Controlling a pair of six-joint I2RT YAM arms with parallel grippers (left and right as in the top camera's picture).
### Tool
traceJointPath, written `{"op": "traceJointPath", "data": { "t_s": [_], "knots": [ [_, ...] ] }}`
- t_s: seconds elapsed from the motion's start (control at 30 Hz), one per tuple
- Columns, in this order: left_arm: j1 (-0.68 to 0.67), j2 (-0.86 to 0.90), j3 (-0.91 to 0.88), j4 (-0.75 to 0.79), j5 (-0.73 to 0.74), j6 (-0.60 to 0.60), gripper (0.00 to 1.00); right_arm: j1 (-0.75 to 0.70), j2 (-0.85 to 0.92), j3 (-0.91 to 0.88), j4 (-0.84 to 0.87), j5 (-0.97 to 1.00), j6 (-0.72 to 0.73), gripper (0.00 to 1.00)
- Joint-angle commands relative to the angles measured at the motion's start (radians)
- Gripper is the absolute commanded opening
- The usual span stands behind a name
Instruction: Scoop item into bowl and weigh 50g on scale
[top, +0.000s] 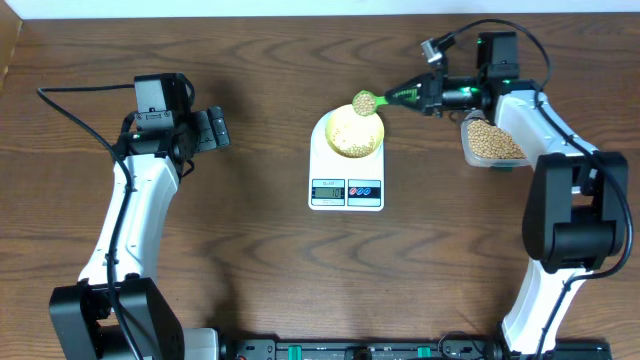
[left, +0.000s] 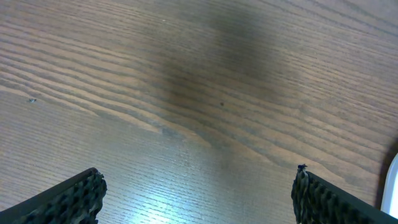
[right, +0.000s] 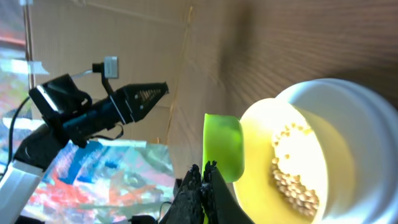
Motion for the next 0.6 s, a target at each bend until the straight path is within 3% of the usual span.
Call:
{"op": "traceJointPath", "data": {
  "t_s": [0.0,0.57],
  "knots": [
    [0.0,0.014,0.001,-0.002,-0.017,-0.009,0.98,0.024,0.025,-0.004,0.002,0.002,0.008,0.01],
    [0.0,0.014,0.001,-0.002,-0.017,-0.009,0.98,0.082,0.023,-0.003,0.002,0.06,-0.006,0.01]
  ]
}}
